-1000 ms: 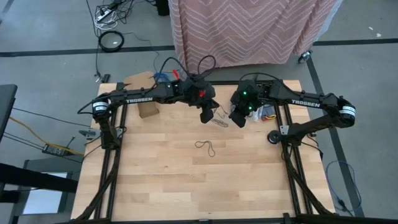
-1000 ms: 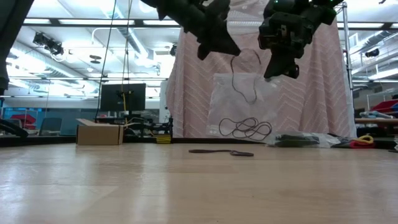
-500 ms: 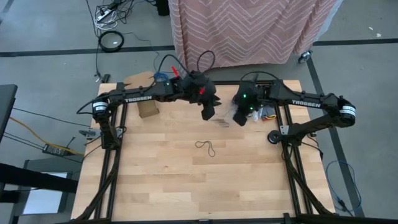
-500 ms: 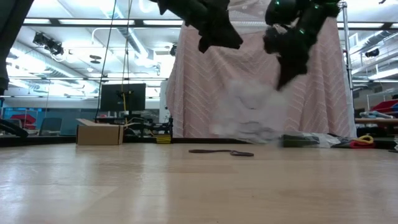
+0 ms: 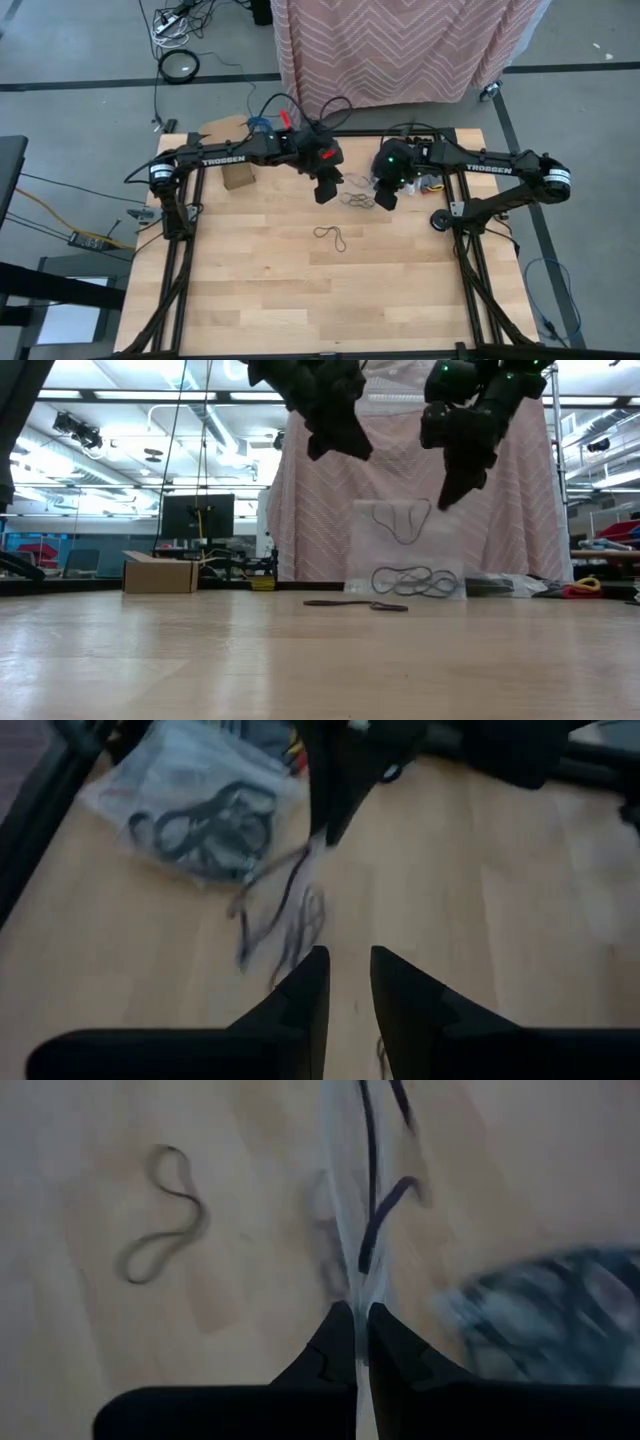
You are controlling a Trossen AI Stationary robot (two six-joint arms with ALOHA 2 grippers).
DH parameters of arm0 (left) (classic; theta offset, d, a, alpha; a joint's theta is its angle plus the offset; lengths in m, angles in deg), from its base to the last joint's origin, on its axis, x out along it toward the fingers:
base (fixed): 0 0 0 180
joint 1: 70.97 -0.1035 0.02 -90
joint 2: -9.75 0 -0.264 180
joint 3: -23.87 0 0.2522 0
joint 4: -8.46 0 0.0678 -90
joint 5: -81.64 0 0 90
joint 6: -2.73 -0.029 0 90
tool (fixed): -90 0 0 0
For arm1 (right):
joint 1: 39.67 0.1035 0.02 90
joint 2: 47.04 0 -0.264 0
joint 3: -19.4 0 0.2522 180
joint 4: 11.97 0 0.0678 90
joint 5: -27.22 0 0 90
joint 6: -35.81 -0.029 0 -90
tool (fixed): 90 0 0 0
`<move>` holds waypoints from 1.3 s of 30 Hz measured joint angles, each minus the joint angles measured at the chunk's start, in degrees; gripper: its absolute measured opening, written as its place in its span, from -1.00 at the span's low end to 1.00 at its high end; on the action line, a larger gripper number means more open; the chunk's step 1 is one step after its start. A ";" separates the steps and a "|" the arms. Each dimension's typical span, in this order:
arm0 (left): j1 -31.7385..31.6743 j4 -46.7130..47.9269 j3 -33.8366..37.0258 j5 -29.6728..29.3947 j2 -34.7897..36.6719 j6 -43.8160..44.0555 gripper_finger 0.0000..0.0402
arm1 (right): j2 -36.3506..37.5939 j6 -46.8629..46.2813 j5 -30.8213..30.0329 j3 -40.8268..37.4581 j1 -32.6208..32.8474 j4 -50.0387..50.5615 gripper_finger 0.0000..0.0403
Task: Sort rubber bands
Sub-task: Put the black rubber band into the transparent zip bag
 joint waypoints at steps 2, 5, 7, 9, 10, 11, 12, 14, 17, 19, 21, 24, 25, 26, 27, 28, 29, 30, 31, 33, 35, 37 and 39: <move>0.07 -1.67 -0.02 -0.95 0.00 0.08 -0.59 | 0.00 0.11 -0.19 0.00 0.35 0.38 -0.98; -0.69 -1.54 -0.02 -3.08 0.01 1.72 -0.58 | 0.00 0.15 -0.52 0.00 0.85 0.80 -0.98; -1.83 -1.33 0.00 -0.79 -0.43 2.85 -0.55 | 0.00 0.08 -0.70 0.00 1.46 0.79 -0.98; -3.27 -1.52 -0.02 3.51 -0.81 4.42 -0.49 | 0.00 0.05 -0.69 0.00 1.98 0.74 -0.98; -3.68 -1.34 0.00 5.09 -1.35 4.69 -0.46 | 0.00 -0.26 -0.69 0.00 2.24 0.76 -0.98; -3.91 -1.98 -0.01 6.05 -1.88 4.79 -0.42 | 0.00 -0.42 -0.68 0.00 2.47 0.74 -0.98; -4.07 -2.15 -0.02 6.55 -2.12 4.65 -0.38 | 0.00 -0.89 -0.63 0.00 2.60 0.74 -0.98; -4.17 -1.54 0.07 8.05 -2.78 3.07 -0.29 | 0.00 -1.84 -0.62 0.00 2.67 0.69 -0.98; -4.05 -2.14 -0.02 9.51 -3.58 1.71 -0.15 | -0.02 -2.54 -0.44 0.00 2.67 0.65 -0.98; -3.77 -2.06 -0.02 8.80 -4.57 1.57 -0.08 | -0.02 -3.06 -0.43 0.00 2.64 0.54 -0.98; -3.47 -1.29 0.00 6.89 -5.34 1.41 -0.03 | -0.02 -3.36 -0.25 0.00 2.65 0.53 -0.98; -3.21 -1.62 0.02 4.45 -6.40 1.30 0.00 | -0.02 -3.44 0.23 0.00 2.64 0.40 -0.98; -3.16 -1.44 0.02 3.50 -6.48 1.27 0.00 | -0.02 -3.49 0.48 0.00 2.66 0.35 -0.98; -3.08 -1.02 0.02 2.50 -6.56 1.22 0.00 | -0.02 -3.51 0.59 0.00 2.67 0.28 -0.98; -3.06 -1.48 0.02 1.78 -6.87 0.98 -0.02 | -0.02 -3.55 0.62 0.00 2.67 0.33 -0.98; -3.06 -2.39 0.00 1.47 -7.02 0.26 -0.04 | -0.02 -3.56 0.63 0.00 2.67 0.31 -0.98; -3.06 -2.48 0.00 1.51 -7.19 -0.08 -0.08 | -0.02 -3.62 0.64 0.00 2.67 0.31 -0.98; -3.08 -1.97 0.02 1.98 -7.26 -0.23 -0.12 | -0.02 -3.91 0.64 0.00 2.67 0.31 -0.98; -3.08 -1.86 0.02 2.92 -7.53 -0.37 -0.18 | -0.02 -4.11 0.64 0.00 2.67 0.28 -0.98; -3.07 -2.06 -0.07 5.36 -8.26 -0.42 -0.28 | -0.02 -4.34 0.64 0.00 2.67 0.04 -0.98; -3.03 -1.19 -0.02 7.44 -9.33 -0.21 -0.38 | -0.02 -4.45 0.64 0.00 2.67 -0.14 -0.98; -2.89 -1.15 0.07 8.10 -9.65 0.07 -0.46 | -0.02 -4.46 0.65 0.00 2.67 -0.27 -0.98; -2.64 -2.38 0.06 8.18 -9.50 -0.09 -0.55 | -0.02 -4.47 0.64 0.00 2.67 -0.36 -0.98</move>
